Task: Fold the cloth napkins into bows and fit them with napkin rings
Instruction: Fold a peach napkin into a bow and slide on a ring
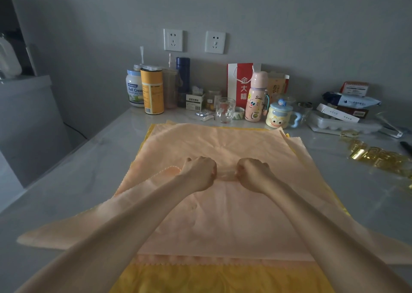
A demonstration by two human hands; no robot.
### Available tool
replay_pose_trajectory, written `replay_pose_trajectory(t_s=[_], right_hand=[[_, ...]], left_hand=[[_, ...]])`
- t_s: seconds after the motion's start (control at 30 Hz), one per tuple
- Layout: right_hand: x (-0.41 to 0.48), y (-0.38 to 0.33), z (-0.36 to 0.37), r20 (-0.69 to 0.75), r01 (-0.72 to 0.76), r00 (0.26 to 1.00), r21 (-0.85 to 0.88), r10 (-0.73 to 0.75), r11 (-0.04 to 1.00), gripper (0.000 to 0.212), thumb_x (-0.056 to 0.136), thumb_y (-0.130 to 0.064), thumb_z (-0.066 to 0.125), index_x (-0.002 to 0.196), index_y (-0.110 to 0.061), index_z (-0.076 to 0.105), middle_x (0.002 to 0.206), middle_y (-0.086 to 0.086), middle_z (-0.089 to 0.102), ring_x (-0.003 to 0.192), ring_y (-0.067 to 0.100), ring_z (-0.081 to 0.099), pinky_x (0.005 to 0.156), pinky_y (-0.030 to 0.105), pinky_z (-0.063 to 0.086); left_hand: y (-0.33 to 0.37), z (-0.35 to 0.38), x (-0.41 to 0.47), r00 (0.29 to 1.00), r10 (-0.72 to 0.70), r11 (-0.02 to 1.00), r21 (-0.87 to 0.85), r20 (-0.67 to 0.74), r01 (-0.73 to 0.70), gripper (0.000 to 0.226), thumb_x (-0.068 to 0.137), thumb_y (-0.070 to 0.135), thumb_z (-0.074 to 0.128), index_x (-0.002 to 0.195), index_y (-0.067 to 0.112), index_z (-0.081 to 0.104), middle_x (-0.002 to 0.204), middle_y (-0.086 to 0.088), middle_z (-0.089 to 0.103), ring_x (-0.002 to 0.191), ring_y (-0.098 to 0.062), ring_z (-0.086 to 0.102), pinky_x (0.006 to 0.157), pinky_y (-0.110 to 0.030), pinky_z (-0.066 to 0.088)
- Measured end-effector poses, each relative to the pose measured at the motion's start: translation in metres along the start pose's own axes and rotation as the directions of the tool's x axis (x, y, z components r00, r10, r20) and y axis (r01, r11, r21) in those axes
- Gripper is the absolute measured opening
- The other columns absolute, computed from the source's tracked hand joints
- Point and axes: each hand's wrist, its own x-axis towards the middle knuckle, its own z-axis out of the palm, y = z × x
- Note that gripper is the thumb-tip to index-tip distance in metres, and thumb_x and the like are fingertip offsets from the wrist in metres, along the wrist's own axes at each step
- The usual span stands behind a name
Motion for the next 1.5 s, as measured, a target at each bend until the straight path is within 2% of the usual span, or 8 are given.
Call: replay_pose_trajectory(t_s=[0.17, 0.27, 0.5, 0.7, 0.83, 0.93, 1.17, 1.5], right_hand=[[-0.008, -0.005, 0.0, -0.099, 0.027, 0.995, -0.014, -0.028, 1.0, 0.031, 0.082, -0.01, 0.056, 0.111, -0.016, 0.047, 0.116, 0.003, 0.057, 0.112, 0.024, 0.05, 0.089, 0.034, 0.033], [-0.016, -0.006, 0.002, -0.173, 0.097, 0.977, -0.152, -0.123, 0.984, 0.031, 0.078, -0.004, 0.053, 0.107, -0.015, 0.05, 0.112, 0.004, 0.055, 0.108, 0.026, 0.048, 0.087, 0.032, 0.033], [-0.038, -0.006, 0.0, 0.0, 0.159, 0.985, -0.36, -0.171, 0.919, 0.038, 0.082, -0.007, 0.047, 0.118, -0.016, 0.048, 0.119, 0.007, 0.044, 0.117, 0.028, 0.039, 0.091, 0.035, 0.03], [-0.032, -0.023, -0.002, -0.084, 0.104, 0.988, -0.277, -0.132, 0.955, 0.029, 0.088, -0.01, 0.042, 0.111, -0.009, 0.058, 0.126, 0.009, 0.047, 0.119, 0.027, 0.042, 0.095, 0.031, 0.031], [-0.019, -0.023, 0.015, -0.014, 0.089, 0.996, -0.011, -0.09, 0.996, 0.041, 0.099, -0.021, 0.034, 0.139, -0.012, 0.035, 0.144, 0.011, 0.039, 0.134, 0.025, 0.033, 0.106, 0.032, 0.026], [-0.02, -0.013, 0.025, 0.108, 0.038, 0.994, -0.03, -0.035, 0.999, 0.047, 0.103, -0.034, 0.023, 0.148, -0.02, 0.022, 0.156, 0.005, 0.018, 0.144, 0.021, 0.014, 0.114, 0.034, 0.011], [-0.033, 0.007, 0.01, -0.045, 0.081, 0.996, 0.044, -0.079, 0.996, 0.034, 0.096, -0.027, 0.047, 0.127, -0.02, 0.057, 0.131, 0.003, 0.055, 0.123, 0.021, 0.048, 0.099, 0.029, 0.033], [-0.061, 0.0, 0.004, -0.173, 0.097, 0.98, 0.0, -0.096, 0.995, 0.019, 0.08, -0.014, 0.055, 0.099, -0.019, 0.056, 0.105, -0.002, 0.054, 0.105, 0.021, 0.046, 0.084, 0.028, 0.027]], left_hand=[[0.0, 0.002, -0.005, 0.994, -0.013, 0.993, -0.119, -0.104, 0.0, 0.043, 0.088, 0.009, 0.051, 0.129, 0.017, 0.042, 0.122, -0.002, 0.057, 0.115, -0.024, 0.052, 0.092, -0.034, 0.034], [0.0, 0.006, -0.01, 0.985, -0.024, 0.992, -0.128, -0.173, 0.002, 0.033, 0.088, 0.016, 0.055, 0.12, 0.016, 0.046, 0.119, -0.001, 0.056, 0.114, -0.023, 0.052, 0.088, -0.031, 0.032], [0.007, 0.005, -0.03, 0.99, 0.095, 0.994, 0.062, -0.102, -0.089, 0.028, 0.09, 0.031, 0.049, 0.114, 0.02, 0.058, 0.123, 0.002, 0.049, 0.117, -0.017, 0.044, 0.102, -0.033, 0.03], [0.003, 0.006, -0.025, 0.999, -0.026, 0.996, -0.084, -0.028, 0.023, 0.032, 0.097, 0.029, 0.038, 0.117, 0.019, 0.061, 0.128, -0.003, 0.049, 0.12, -0.022, 0.043, 0.101, -0.036, 0.03], [0.0, 0.014, -0.018, 0.996, -0.093, 0.981, -0.174, -0.012, 0.089, 0.027, 0.096, 0.031, 0.043, 0.118, 0.024, 0.057, 0.128, -0.001, 0.05, 0.122, -0.022, 0.043, 0.099, -0.034, 0.028], [-0.002, 0.018, -0.019, 0.997, -0.059, 0.987, -0.151, -0.046, 0.051, 0.037, 0.097, 0.032, 0.043, 0.133, 0.023, 0.045, 0.132, -0.001, 0.048, 0.125, -0.023, 0.042, 0.104, -0.036, 0.027], [-0.01, 0.017, -0.028, 0.997, 0.063, 0.997, -0.049, -0.036, -0.064, 0.036, 0.097, 0.011, 0.037, 0.129, 0.018, 0.051, 0.128, -0.004, 0.047, 0.121, -0.024, 0.043, 0.1, -0.032, 0.032], [0.009, 0.007, -0.054, 0.989, 0.086, 0.993, 0.096, -0.116, -0.075, 0.029, 0.09, 0.021, 0.05, 0.119, 0.017, 0.049, 0.121, -0.001, 0.05, 0.113, -0.021, 0.048, 0.097, -0.034, 0.032]])
